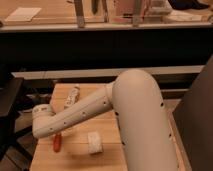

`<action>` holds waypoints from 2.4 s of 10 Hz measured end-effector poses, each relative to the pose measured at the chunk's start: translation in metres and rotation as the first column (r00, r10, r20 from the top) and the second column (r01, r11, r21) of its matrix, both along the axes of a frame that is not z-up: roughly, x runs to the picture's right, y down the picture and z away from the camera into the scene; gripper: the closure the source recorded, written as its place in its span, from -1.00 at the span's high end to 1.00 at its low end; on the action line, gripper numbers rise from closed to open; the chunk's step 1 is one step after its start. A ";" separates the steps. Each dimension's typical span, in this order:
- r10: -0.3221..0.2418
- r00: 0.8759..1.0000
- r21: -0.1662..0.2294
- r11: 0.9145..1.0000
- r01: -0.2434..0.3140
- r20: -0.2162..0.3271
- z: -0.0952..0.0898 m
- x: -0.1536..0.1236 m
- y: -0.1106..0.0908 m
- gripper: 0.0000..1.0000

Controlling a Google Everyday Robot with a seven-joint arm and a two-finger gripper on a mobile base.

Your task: Place the pepper in the ceramic bowl

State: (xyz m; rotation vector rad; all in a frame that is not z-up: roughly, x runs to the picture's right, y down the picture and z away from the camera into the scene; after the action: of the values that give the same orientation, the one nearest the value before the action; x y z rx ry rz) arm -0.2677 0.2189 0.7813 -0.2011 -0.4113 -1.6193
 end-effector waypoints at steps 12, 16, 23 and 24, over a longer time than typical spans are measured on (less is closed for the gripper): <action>-0.134 0.991 -0.390 0.914 0.114 -0.025 -0.005 0.000 0.044 0.60; -0.121 0.991 -0.414 0.906 0.090 -0.050 -0.004 0.013 0.061 0.60; -0.118 0.991 -0.421 0.903 0.084 -0.055 0.004 0.013 0.070 0.16; -0.118 0.992 -0.422 0.903 0.085 -0.052 0.003 0.010 0.070 0.14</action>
State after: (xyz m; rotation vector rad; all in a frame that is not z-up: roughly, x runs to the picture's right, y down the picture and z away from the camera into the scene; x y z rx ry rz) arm -0.2572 0.2893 0.7848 -0.6181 -0.6987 -1.6029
